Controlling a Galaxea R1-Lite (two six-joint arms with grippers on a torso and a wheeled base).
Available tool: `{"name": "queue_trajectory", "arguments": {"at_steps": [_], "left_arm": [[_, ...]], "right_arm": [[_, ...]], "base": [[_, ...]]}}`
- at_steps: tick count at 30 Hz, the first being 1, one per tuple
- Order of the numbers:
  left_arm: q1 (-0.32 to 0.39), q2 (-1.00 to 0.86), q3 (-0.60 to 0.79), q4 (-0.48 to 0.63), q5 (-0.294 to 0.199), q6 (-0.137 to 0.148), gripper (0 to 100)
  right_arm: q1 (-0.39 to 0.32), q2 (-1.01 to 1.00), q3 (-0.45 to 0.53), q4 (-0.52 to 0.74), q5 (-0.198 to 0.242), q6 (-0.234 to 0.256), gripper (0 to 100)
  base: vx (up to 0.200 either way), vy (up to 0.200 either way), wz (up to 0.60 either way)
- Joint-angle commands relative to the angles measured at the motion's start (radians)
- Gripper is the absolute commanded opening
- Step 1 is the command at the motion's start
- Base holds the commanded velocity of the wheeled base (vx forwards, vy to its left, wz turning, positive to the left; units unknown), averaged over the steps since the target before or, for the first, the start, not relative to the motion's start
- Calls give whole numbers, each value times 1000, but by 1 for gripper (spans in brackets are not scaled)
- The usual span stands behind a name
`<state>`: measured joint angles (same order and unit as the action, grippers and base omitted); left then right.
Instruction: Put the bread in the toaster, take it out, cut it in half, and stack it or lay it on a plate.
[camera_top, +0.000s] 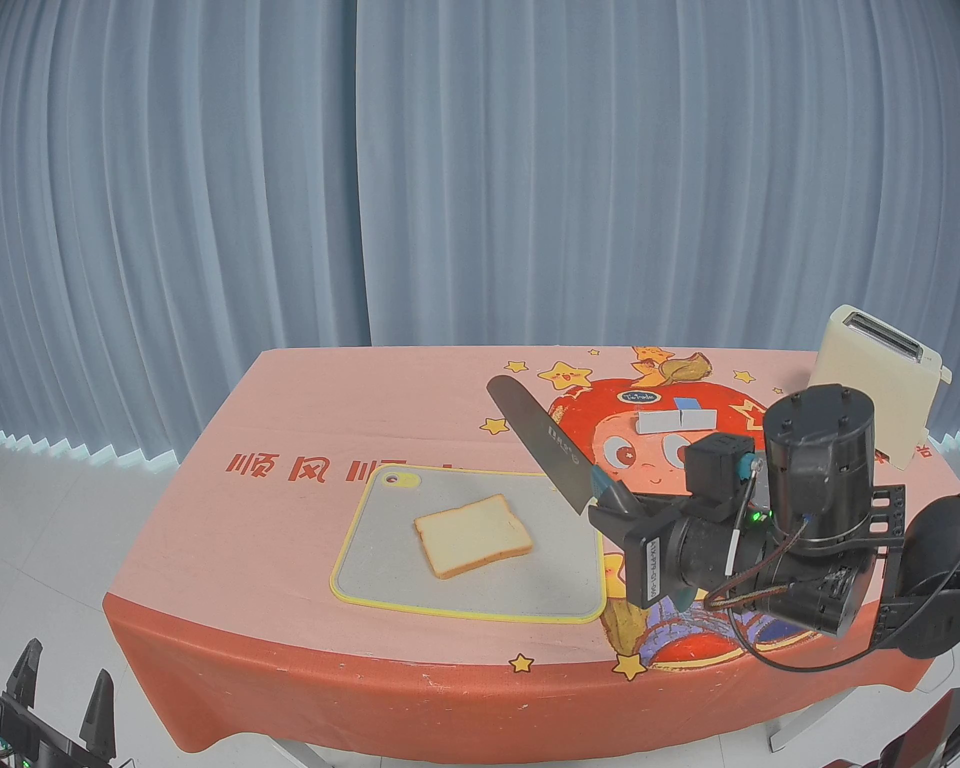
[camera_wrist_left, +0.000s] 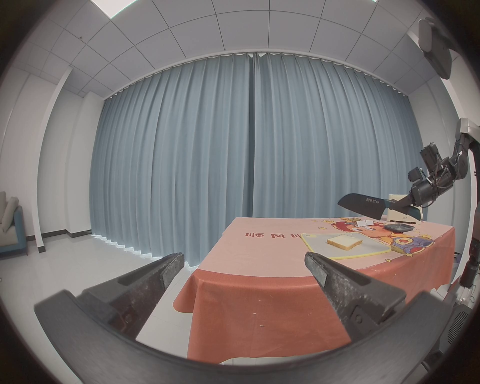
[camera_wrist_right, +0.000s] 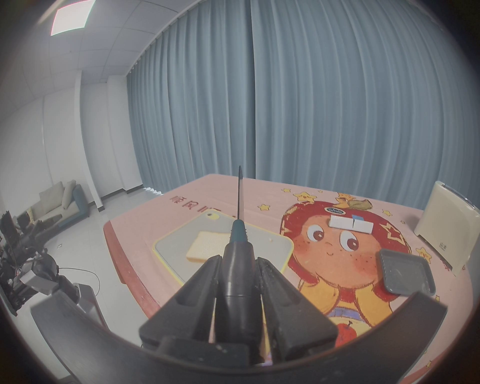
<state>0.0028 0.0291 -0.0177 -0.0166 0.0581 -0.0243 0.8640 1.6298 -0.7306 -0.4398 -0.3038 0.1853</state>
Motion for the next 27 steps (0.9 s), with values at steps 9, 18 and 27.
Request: {"name": "queue_trajectory", "arguments": {"at_steps": [9, 18, 27], "left_arm": [[0, 0, 18, 0, 0, 0, 100], [-1, 3, 18, 7, -38, 12, 100], [-1, 3, 18, 3, -30, 10, 100]], "right_arm": [[3, 1, -67, 0, 68, 5, 0], [-31, -25, -55, -2, 68, 3, 0], [-26, -15, -39, -4, 68, -1, 0]], "base": [[0, 0, 0], [0, 0, 0], [0, 0, 0]]}}
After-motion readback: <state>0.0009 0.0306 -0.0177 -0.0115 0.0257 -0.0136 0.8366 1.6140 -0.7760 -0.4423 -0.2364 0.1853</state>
